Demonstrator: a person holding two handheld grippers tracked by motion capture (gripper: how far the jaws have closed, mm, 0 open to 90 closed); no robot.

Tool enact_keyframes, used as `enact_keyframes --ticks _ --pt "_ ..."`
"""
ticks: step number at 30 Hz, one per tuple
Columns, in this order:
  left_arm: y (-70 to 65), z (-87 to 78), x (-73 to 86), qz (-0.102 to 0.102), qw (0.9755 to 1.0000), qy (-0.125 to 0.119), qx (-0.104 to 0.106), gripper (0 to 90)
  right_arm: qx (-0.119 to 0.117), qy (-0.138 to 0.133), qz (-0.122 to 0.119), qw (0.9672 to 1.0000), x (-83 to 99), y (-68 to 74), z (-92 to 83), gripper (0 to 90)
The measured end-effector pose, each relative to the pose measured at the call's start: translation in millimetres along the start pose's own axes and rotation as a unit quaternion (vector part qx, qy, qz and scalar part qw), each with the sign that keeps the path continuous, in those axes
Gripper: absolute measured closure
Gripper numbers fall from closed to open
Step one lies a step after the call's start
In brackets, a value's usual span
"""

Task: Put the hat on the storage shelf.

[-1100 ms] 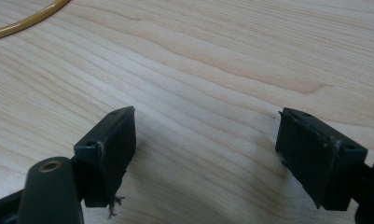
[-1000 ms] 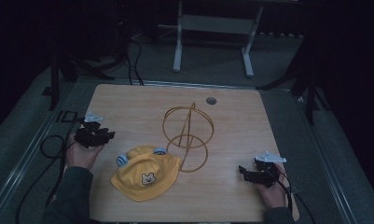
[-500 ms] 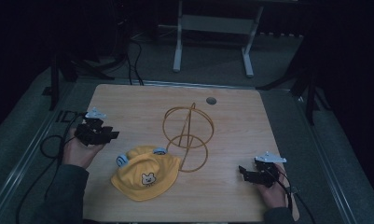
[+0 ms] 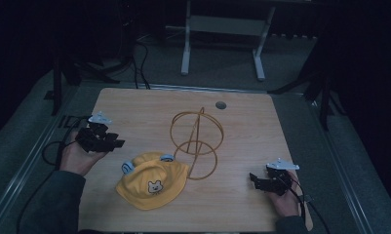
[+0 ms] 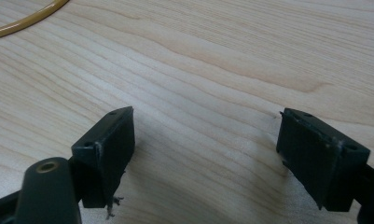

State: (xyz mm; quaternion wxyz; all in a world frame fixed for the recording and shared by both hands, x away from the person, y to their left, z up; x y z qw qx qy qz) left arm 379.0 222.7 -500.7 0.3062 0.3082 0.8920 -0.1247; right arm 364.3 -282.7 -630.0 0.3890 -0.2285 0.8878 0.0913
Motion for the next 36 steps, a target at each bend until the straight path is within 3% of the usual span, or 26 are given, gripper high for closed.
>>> enact_keyframes --ticks 17,28,36 --pt "-31.4 -7.7 -13.4 0.056 0.9978 0.018 0.033 60.5 -0.006 0.001 -0.009 0.9999 0.3 2.5 -0.1 18.1" --pt "-42.0 -19.9 -14.2 0.069 0.9959 0.015 0.056 60.0 -0.001 0.001 -0.002 1.0000 0.4 2.5 -0.2 18.1" --pt "-52.9 -27.8 -14.5 0.094 0.9932 0.021 0.066 58.7 0.001 0.001 0.000 1.0000 0.5 2.7 -0.3 18.1"
Point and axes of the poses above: each handheld gripper's, and its own axes: z roughly forward along the jaws, x roughly out of its underside, y roughly to its left, the point moved 9 cm from there along z, roughly forward along the jaws, and after that the axes turned 1 degree about -z, right-handed, at the moved point
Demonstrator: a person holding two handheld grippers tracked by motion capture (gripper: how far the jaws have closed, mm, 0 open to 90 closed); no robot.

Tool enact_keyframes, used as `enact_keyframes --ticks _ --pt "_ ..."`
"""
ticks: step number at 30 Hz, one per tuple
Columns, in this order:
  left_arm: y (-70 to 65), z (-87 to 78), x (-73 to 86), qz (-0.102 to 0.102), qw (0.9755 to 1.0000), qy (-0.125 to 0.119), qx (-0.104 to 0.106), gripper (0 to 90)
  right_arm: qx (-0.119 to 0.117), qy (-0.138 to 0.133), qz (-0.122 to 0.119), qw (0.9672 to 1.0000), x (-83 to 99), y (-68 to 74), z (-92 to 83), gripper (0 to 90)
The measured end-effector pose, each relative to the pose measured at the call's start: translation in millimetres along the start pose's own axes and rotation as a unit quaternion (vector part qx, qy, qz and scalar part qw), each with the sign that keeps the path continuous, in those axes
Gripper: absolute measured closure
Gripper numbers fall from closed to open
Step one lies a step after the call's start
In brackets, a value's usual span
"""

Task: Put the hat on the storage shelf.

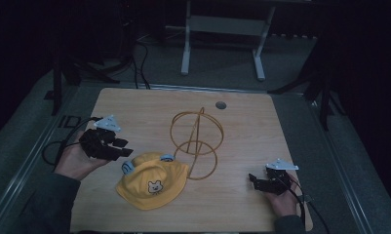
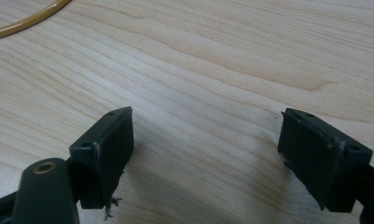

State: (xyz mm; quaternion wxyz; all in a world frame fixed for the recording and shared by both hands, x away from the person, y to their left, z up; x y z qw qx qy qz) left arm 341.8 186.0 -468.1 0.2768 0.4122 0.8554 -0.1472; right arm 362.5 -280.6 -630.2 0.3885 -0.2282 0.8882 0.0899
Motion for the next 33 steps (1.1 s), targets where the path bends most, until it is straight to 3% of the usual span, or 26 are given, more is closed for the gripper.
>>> enact_keyframes --ticks 20,28,33 --pt "-23.1 4.5 -8.7 0.035 0.9986 0.038 0.009 55.5 -0.002 0.000 -0.001 1.0000 -1.2 -0.1 1.2 18.0" --pt "-30.8 13.0 -12.1 0.046 0.9972 0.058 0.001 55.5 -0.002 0.001 -0.001 1.0000 -1.3 -0.1 1.3 18.0" --pt "-35.9 21.4 -13.4 0.051 0.9962 0.071 0.010 55.5 -0.002 0.000 -0.002 1.0000 -1.4 -0.1 1.4 18.0"
Point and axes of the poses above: each handheld gripper's, and its own axes: z roughly forward along the jaws, x roughly out of its underside, y roughly to its left, the point moved 9 cm from there along z, roughly forward along the jaws, and after that the axes turned 1 degree about -z, right-handed, at the moved point
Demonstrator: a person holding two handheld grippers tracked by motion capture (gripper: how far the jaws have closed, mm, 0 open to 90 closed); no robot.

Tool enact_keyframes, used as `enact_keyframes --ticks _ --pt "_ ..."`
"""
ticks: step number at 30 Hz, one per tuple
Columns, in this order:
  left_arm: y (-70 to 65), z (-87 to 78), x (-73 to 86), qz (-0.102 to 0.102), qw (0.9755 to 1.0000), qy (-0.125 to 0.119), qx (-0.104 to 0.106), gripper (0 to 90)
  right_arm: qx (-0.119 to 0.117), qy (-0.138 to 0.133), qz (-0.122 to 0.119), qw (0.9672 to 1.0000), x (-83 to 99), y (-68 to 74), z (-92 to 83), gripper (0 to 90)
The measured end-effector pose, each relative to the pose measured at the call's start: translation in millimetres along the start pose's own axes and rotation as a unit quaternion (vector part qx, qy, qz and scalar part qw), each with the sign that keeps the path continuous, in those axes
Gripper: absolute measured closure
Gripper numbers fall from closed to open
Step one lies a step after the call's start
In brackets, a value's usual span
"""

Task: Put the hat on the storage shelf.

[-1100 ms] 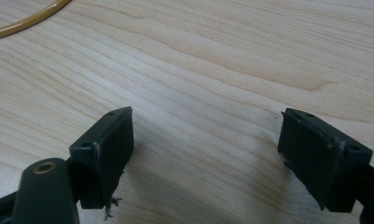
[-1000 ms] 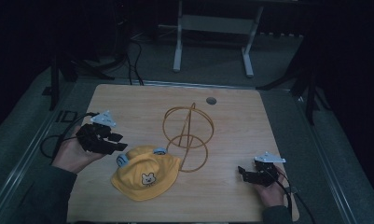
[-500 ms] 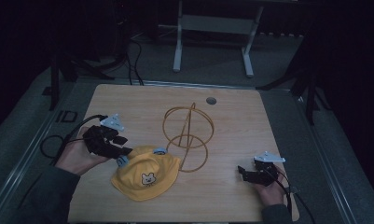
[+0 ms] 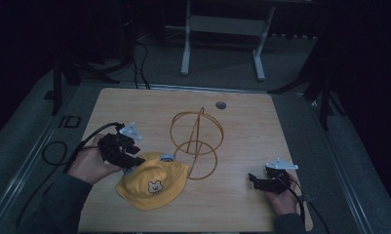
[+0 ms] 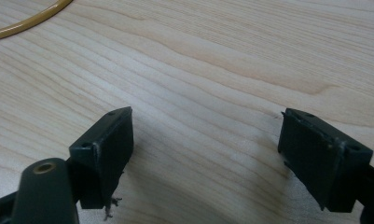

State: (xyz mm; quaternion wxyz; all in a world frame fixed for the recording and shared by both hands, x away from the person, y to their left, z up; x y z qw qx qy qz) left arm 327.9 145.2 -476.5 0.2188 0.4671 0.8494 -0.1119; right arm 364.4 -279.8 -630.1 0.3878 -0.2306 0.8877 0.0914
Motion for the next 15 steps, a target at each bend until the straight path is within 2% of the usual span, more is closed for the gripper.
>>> enact_keyframes --ticks 8,15 --pt "-7.0 10.6 -1.6 0.013 0.9997 0.018 0.011 55.8 0.000 0.000 0.000 1.0000 0.0 0.1 0.0 18.0" --pt "-13.8 24.6 -1.2 0.029 0.9981 0.050 0.020 56.9 0.000 0.000 0.000 1.0000 0.0 0.1 0.0 18.0"
Point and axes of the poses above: each handheld gripper's, and its own axes: z roughly forward along the jaws, x roughly out of its underside, y roughly to its left, the point moved 9 cm from there along z, roughly forward along the jaws, and after that the axes turned 1 degree about -z, right-handed, at the moved point
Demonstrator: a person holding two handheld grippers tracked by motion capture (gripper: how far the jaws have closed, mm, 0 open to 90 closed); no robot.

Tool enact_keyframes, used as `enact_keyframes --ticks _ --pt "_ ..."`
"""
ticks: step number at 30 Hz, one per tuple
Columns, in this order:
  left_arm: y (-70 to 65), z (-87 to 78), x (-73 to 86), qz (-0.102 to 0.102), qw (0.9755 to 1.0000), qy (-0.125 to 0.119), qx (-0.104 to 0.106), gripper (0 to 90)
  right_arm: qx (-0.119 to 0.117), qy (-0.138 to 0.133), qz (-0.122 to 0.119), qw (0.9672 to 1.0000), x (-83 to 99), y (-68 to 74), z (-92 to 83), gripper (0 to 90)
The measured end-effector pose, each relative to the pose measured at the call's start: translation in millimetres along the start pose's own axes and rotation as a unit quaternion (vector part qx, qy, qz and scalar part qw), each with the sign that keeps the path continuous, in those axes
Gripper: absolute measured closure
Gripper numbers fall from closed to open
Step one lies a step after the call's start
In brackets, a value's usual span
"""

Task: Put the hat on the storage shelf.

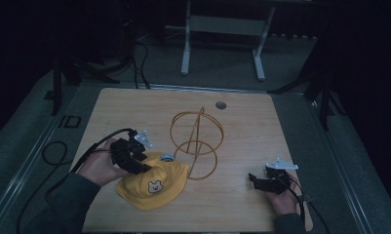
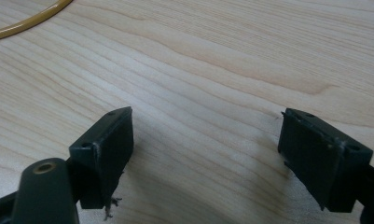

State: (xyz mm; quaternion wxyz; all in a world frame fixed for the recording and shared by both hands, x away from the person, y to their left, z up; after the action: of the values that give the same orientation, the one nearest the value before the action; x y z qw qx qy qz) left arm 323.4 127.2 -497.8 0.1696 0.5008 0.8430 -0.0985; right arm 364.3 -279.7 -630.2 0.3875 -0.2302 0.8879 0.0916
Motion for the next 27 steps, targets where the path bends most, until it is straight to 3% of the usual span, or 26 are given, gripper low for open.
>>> enact_keyframes --ticks 5,8,10,15,21,23,27 --pt "1.3 12.8 1.1 0.005 0.9995 0.032 -0.005 58.9 0.000 0.000 0.000 1.0000 -0.1 0.1 0.1 18.0" --pt "1.4 14.2 0.9 0.004 0.9994 0.035 -0.005 59.5 -0.001 0.000 0.000 1.0000 -0.1 0.1 0.1 18.0" --pt "2.3 21.2 2.0 0.005 0.9984 0.055 -0.007 61.8 -0.001 0.000 0.000 1.0000 -0.3 0.2 0.3 18.0" --pt "1.2 22.0 3.1 0.016 0.9974 0.070 -0.010 74.2 -0.001 0.000 -0.001 1.0000 -0.4 0.2 0.4 18.0" --pt "0.0 19.0 7.0 0.025 0.9965 0.079 -0.001 77.7 -0.001 0.000 -0.001 1.0000 -0.4 0.3 0.4 18.0" --pt "-0.9 15.5 8.0 0.027 0.9966 0.077 0.007 77.8 -0.001 0.000 -0.001 1.0000 -0.4 0.3 0.4 18.0" --pt "3.2 7.0 7.0 0.026 0.9976 0.064 0.002 77.9 -0.002 0.000 0.000 1.0000 -0.5 0.3 0.5 18.0"
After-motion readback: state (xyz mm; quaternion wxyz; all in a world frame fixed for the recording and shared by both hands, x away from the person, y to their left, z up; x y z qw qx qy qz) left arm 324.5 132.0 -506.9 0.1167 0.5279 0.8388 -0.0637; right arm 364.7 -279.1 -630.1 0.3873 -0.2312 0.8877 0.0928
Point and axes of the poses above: each handheld gripper's, and its own axes: z roughly forward along the jaws, x roughly out of its underside, y roughly to its left, the point moved 9 cm from there along z, roughly forward along the jaws, and after that the axes turned 1 degree about -z, right-handed, at the moved point
